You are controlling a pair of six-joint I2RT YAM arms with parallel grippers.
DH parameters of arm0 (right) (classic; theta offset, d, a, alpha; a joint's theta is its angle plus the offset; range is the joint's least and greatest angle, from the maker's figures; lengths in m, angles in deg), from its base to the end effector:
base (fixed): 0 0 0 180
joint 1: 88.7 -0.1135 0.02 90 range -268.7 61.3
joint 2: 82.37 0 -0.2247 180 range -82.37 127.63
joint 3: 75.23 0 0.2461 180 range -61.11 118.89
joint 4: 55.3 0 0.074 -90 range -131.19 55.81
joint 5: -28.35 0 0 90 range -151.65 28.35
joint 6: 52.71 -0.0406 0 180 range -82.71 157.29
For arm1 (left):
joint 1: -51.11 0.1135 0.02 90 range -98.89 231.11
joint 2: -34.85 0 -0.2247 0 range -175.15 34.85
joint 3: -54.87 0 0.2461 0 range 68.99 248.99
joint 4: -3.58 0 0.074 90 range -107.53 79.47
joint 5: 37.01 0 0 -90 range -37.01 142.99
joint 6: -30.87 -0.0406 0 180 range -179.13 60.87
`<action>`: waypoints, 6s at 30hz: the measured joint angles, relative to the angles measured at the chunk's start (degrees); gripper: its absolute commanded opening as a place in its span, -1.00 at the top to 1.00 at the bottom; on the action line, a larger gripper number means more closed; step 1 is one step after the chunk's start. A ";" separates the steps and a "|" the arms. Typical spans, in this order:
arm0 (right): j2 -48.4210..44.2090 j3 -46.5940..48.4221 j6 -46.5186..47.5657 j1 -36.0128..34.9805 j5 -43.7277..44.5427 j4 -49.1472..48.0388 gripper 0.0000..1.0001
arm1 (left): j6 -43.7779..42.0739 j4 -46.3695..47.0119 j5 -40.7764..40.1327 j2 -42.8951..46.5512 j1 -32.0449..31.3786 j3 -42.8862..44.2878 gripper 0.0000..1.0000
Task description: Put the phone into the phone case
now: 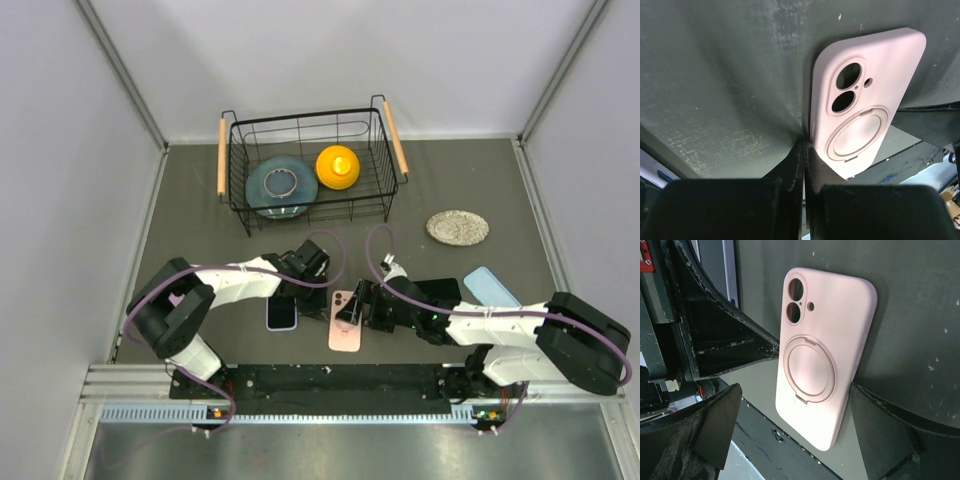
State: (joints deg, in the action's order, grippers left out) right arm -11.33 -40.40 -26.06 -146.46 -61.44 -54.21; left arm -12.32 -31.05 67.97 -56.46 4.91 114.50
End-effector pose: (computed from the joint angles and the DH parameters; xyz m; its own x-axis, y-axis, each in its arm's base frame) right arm 0.1264 0.2001 0.1112 -0.8996 0.2491 -0.3588 -0.0898 0.6985 0.7100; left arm 0.1863 -0.2094 0.1052 -0.9945 0.0195 -0.1024 0.0643 0.8882 -0.4549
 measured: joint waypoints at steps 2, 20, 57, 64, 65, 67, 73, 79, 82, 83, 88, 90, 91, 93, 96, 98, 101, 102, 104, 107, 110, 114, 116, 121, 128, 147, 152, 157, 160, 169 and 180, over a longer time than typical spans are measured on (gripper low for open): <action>-0.24 -0.70 -0.04 0.04 0.46 -1.18 -0.73 | 0.04 -0.04 0.50 -0.11 -0.04 0.00 1.00; -16.59 -9.86 1.11 -0.22 -1.31 -16.98 -0.56 | 3.30 4.61 5.03 -2.10 -4.55 -0.44 1.00; -8.35 -0.92 12.57 2.56 -0.55 12.24 -0.66 | 4.26 6.34 5.38 -3.48 -3.06 0.42 1.00; -8.15 -5.05 9.07 4.26 -2.12 1.86 -0.52 | 4.70 5.81 6.88 -3.17 -2.05 -0.50 1.00; -7.89 -6.21 8.17 4.87 -2.38 -1.01 -0.49 | 4.85 5.99 7.19 -3.02 -2.01 -0.85 1.00; -7.17 -8.90 5.68 6.19 -3.26 -7.34 -0.44 | 5.42 5.90 8.44 -2.80 -1.95 -1.55 1.00; -5.29 -14.32 -0.04 7.21 -5.01 -19.54 -0.43 | 5.60 4.81 10.56 -2.80 -2.05 -2.08 1.00; -5.88 -17.07 -6.01 6.49 -13.11 -28.65 -0.42 | 5.57 6.08 9.73 -2.82 -2.67 -1.97 1.00; -8.28 -17.07 -7.06 6.49 -15.10 -30.86 -0.42 | 5.57 6.88 9.01 -2.82 -2.89 -1.88 1.00; -9.44 -17.05 -7.19 6.47 -15.50 -30.67 -0.40 | 5.60 7.04 8.83 -2.82 -2.93 -1.86 1.00; -14.45 -16.59 -5.60 6.45 -14.53 -24.61 -0.16 | 5.62 7.34 8.35 -2.82 -2.97 -1.79 1.00; -15.93 -15.82 -4.24 6.43 -13.31 -20.26 0.00 | 5.64 7.37 8.28 -2.80 -2.97 -1.79 1.00; -16.31 -15.45 -3.65 6.43 -12.87 -18.78 0.02 | 5.64 7.39 8.24 -2.80 -2.97 -1.79 1.00; -16.44 -14.32 -2.58 6.43 -12.02 -15.93 0.03 | 5.64 7.41 8.13 -2.80 -2.97 -1.77 1.00; -15.96 -12.85 -1.55 6.43 -11.87 -13.49 0.03 | 5.55 7.06 7.72 -2.78 -2.97 -1.53 1.00; -15.39 -12.04 -1.05 6.43 -11.80 -12.50 0.01 | 5.01 6.08 6.36 -2.38 -2.82 -1.14 0.95; -15.28 -11.13 -0.48 6.43 -11.13 -10.34 -0.13 | 3.89 4.02 3.96 -0.94 -1.14 -1.07 0.88; -15.34 -10.73 -0.24 6.40 -10.54 -9.11 -0.15 | 3.41 2.91 2.89 -0.04 -0.09 -1.09 0.80; -15.91 -9.35 -0.13 6.40 -8.79 -4.70 -0.18 | 2.49 1.29 1.25 1.64 1.40 -1.07 0.67; -17.94 -5.20 -0.24 6.38 -3.10 6.60 -0.35 | 1.25 -1.60 -1.75 4.48 2.86 -1.03 0.45; -19.78 -0.07 -1.33 6.38 3.56 17.75 -0.54 | 0.26 -4.44 -4.07 6.88 3.28 -0.59 -0.01; -20.37 7.67 -6.58 6.95 14.64 33.27 -0.65 | -1.86 -8.15 -7.15 9.88 3.58 1.77 -0.50; -19.85 10.62 -9.16 7.85 18.67 39.65 -0.75 | -2.95 -9.01 -8.52 11.34 3.69 3.08 -0.75; -15.32 15.89 -6.19 14.23 24.65 49.68 -0.81 | -6.36 -11.10 -10.67 14.38 3.80 6.23 -0.84; -8.61 26.75 -3.34 20.20 29.77 60.98 -0.82 | -9.49 -13.22 -11.91 18.51 3.80 6.36 -0.82; 12.44 36.46 -37.44 35.58 20.35 79.06 -0.97 | -12.39 -15.89 -12.04 31.23 3.80 -1.46 -0.80; 15.10 36.46 -40.30 37.00 18.95 78.99 -0.97 | -11.80 -15.69 -10.29 32.98 3.80 -3.32 -0.80; 17.18 36.41 -42.38 37.03 18.27 78.14 -0.97 | -11.06 -15.74 -9.31 33.20 3.80 -4.55 -0.80; 18.14 36.33 -43.23 37.03 17.99 77.15 -0.98 | -10.86 -15.61 -9.01 33.20 3.80 -4.55 -0.80; 18.80 31.98 -44.83 37.05 16.00 72.50 -0.97 | -9.75 -15.54 -8.44 33.18 3.80 -5.01 -0.76; 18.58 29.92 -46.25 37.05 15.80 69.79 -0.68 | -10.08 -12.55 -6.23 30.25 3.58 -5.29 -0.48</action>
State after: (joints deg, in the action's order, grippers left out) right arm 7.25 -10.48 -72.31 -109.41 -45.64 15.58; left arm -22.40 -43.59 61.74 -26.21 8.50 109.21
